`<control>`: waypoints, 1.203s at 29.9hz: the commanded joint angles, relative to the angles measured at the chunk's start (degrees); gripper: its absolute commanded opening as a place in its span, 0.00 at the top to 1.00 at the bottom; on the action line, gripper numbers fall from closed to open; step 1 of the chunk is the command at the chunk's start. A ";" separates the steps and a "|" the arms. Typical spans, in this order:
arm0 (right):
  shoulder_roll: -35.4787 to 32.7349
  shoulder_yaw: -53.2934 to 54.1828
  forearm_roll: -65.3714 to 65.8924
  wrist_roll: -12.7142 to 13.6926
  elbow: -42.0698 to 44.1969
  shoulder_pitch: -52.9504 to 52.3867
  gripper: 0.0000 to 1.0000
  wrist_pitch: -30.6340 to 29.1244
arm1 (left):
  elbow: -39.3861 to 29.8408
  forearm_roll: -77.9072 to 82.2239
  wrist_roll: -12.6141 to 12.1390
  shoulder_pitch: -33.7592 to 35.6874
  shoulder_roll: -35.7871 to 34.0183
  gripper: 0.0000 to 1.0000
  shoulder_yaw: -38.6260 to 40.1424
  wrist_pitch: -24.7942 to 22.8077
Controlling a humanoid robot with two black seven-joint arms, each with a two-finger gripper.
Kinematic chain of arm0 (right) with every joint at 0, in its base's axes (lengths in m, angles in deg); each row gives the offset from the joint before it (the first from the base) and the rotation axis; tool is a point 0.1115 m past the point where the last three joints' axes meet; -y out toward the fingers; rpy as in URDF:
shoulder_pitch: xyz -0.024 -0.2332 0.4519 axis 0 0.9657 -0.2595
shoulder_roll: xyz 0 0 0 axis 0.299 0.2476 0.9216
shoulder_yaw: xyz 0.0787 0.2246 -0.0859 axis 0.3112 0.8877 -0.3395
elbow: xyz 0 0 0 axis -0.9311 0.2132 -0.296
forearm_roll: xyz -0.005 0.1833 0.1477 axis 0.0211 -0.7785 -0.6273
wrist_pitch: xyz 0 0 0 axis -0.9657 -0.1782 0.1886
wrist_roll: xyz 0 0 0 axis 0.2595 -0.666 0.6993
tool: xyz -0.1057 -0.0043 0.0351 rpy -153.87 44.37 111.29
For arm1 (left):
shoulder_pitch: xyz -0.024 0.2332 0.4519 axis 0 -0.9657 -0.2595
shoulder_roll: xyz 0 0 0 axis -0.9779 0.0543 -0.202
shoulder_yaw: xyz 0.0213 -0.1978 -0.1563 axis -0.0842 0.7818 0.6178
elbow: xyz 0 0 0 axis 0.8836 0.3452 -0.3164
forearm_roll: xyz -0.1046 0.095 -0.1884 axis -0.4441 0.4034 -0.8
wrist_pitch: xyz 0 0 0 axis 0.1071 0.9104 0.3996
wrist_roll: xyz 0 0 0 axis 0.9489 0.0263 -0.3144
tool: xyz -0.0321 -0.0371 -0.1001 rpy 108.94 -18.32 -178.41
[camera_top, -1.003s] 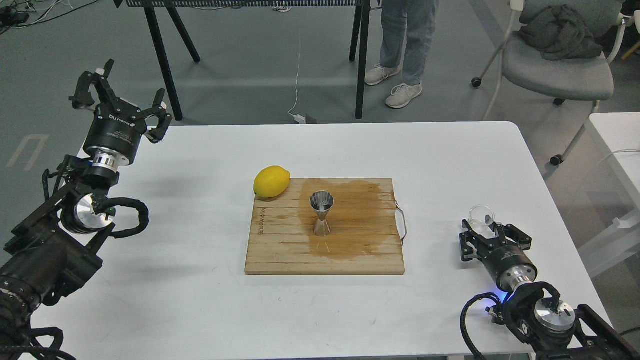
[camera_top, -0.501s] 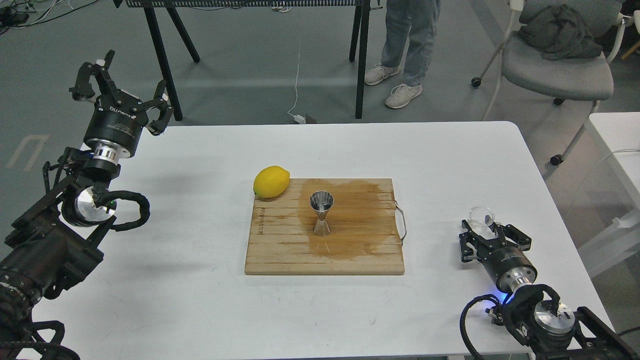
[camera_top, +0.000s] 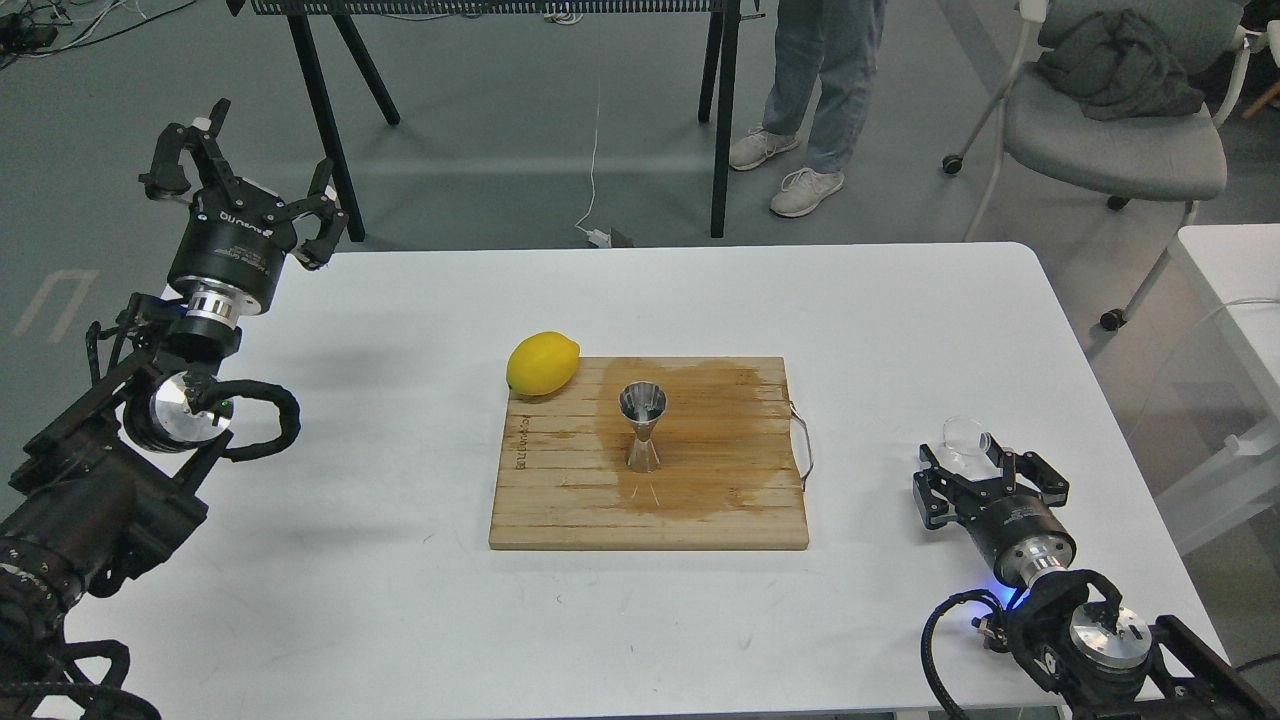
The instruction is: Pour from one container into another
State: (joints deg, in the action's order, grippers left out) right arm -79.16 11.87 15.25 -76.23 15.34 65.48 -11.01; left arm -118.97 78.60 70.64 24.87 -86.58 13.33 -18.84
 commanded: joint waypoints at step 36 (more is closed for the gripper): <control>-18.09 6.06 11.25 -2.68 -19.06 -14.47 0.00 -9.31 | 0.89 -2.10 -4.04 5.32 -2.35 0.00 0.97 0.00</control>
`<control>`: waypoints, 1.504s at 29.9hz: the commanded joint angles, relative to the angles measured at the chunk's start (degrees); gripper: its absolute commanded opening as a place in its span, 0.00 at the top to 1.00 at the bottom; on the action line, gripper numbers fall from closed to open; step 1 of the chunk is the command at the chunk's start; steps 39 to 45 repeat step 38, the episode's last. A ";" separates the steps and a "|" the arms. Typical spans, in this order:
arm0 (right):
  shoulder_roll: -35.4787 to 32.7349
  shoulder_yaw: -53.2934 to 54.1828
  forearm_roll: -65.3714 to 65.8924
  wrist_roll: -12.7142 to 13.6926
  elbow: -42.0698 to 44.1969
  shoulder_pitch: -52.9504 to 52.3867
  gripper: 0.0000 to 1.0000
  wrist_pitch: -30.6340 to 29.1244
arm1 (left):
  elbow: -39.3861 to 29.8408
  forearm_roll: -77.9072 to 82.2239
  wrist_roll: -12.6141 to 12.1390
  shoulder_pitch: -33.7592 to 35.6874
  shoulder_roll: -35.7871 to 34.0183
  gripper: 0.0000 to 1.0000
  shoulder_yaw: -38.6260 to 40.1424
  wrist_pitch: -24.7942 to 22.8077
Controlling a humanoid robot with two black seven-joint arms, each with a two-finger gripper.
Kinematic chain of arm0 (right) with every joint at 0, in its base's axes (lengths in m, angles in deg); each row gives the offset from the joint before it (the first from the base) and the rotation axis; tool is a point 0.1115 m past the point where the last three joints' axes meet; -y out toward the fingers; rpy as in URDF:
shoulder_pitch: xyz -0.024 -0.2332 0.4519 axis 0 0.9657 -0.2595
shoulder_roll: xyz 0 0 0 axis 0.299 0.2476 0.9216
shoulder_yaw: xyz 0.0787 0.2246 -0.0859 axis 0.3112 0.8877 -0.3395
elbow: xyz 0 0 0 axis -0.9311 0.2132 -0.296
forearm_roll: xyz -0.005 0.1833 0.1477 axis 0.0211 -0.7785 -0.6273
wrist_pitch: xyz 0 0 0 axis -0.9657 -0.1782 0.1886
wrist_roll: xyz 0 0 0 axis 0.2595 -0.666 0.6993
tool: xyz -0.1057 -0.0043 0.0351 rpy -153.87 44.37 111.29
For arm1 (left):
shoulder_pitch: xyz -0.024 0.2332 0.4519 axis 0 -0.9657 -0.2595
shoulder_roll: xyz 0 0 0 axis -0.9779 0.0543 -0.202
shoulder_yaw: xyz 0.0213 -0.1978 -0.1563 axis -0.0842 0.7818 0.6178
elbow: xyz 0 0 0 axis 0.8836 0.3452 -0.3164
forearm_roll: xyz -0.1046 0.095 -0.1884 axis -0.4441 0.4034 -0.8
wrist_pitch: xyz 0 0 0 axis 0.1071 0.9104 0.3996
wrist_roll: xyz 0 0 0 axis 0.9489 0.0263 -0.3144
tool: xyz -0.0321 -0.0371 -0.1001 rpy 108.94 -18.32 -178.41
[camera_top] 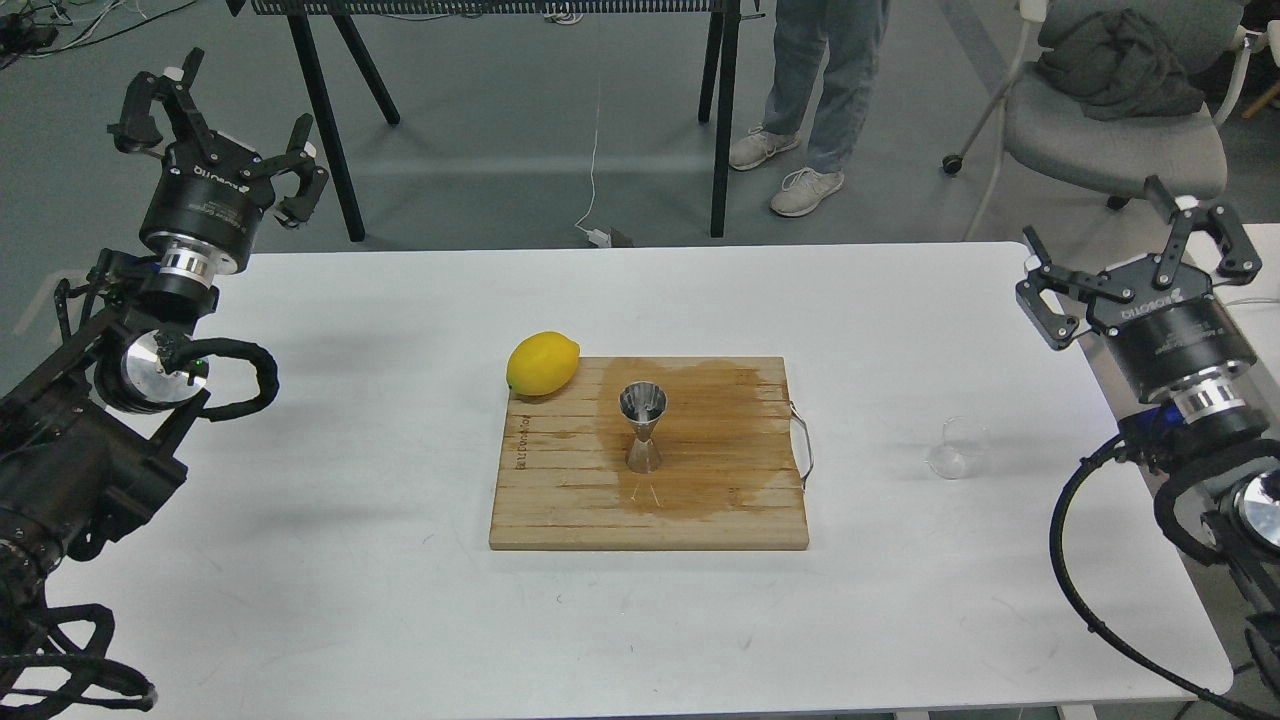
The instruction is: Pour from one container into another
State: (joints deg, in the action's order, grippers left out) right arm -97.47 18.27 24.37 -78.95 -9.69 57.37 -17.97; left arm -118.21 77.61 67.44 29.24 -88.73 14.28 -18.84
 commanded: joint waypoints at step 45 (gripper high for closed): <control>8.83 -14.31 3.02 -1.45 53.10 -38.03 0.00 -5.14 | 6.73 -4.72 -3.66 5.53 2.09 0.00 -0.78 0.00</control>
